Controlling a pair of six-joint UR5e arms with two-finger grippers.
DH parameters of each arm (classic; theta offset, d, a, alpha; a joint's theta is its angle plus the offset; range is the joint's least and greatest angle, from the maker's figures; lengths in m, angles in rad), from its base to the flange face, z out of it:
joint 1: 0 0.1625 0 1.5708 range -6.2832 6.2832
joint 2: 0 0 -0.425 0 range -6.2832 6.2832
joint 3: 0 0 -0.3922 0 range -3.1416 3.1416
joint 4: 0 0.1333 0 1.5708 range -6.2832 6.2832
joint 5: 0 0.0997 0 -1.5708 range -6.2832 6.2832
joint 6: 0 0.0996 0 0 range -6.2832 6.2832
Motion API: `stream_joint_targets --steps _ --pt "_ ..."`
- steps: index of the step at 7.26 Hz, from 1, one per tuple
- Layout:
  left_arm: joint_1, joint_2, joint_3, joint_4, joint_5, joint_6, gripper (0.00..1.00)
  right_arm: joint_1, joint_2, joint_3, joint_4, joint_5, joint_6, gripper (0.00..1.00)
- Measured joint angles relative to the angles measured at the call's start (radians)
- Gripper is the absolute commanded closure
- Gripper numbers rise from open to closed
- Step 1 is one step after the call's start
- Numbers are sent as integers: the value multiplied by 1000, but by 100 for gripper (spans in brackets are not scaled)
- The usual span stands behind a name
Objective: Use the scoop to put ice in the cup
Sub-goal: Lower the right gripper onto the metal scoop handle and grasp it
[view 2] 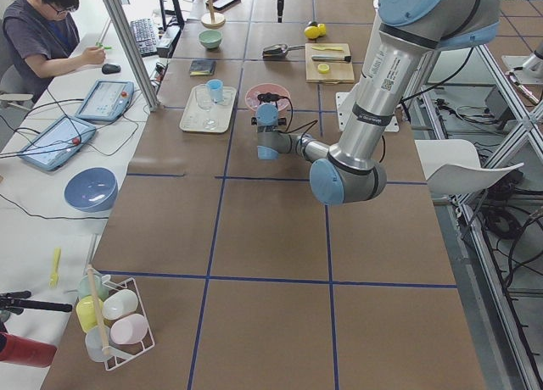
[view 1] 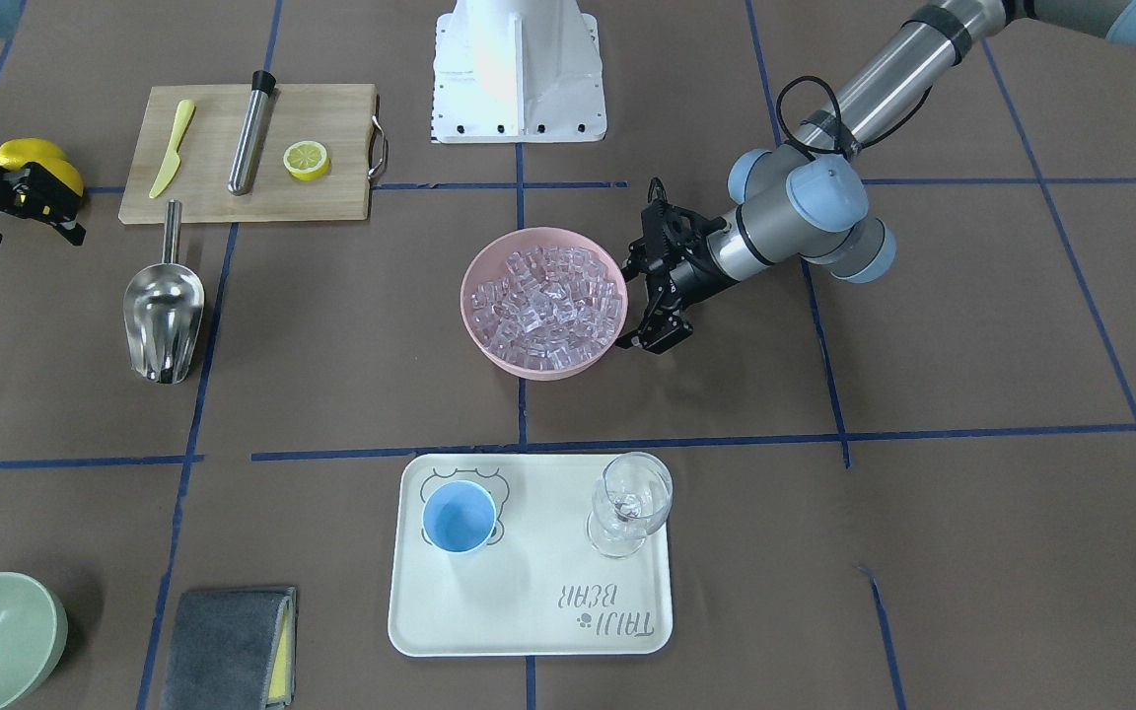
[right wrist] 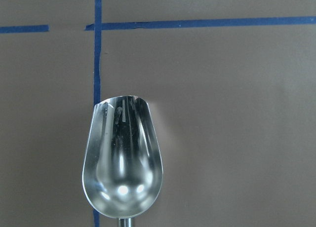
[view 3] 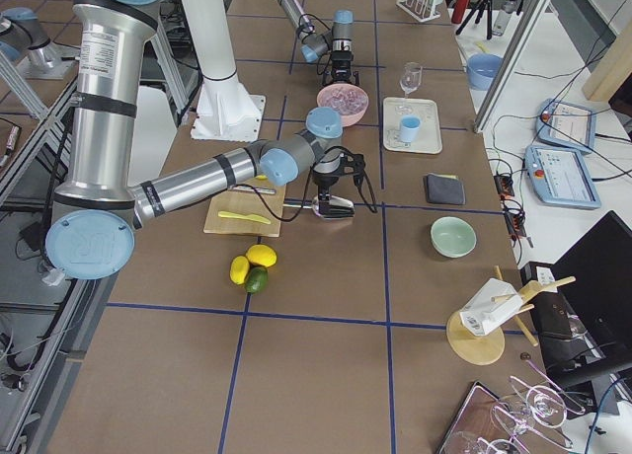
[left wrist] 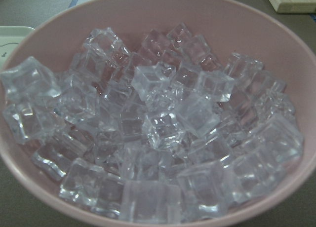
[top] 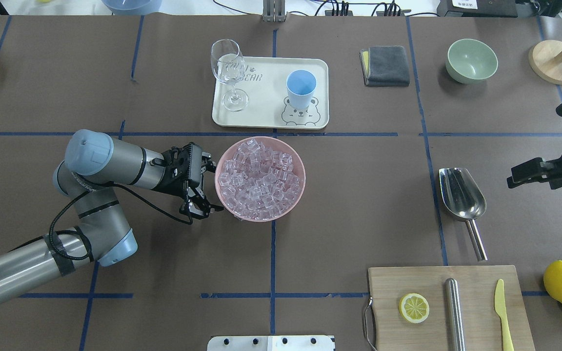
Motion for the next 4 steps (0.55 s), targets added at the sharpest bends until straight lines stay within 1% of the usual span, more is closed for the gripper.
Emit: stream_joint_targets --steps 1,2,4 --pt "0 0 -1 -2 0 0 0 -66 -16 4 41 -41 60 0" --pt "0 1 -1 -4 0 0 0 -134 -22 10 57 -85 108 4" --pt "0 2 -1 -10 0 0 0 -222 -24 16 61 -132 151 16"
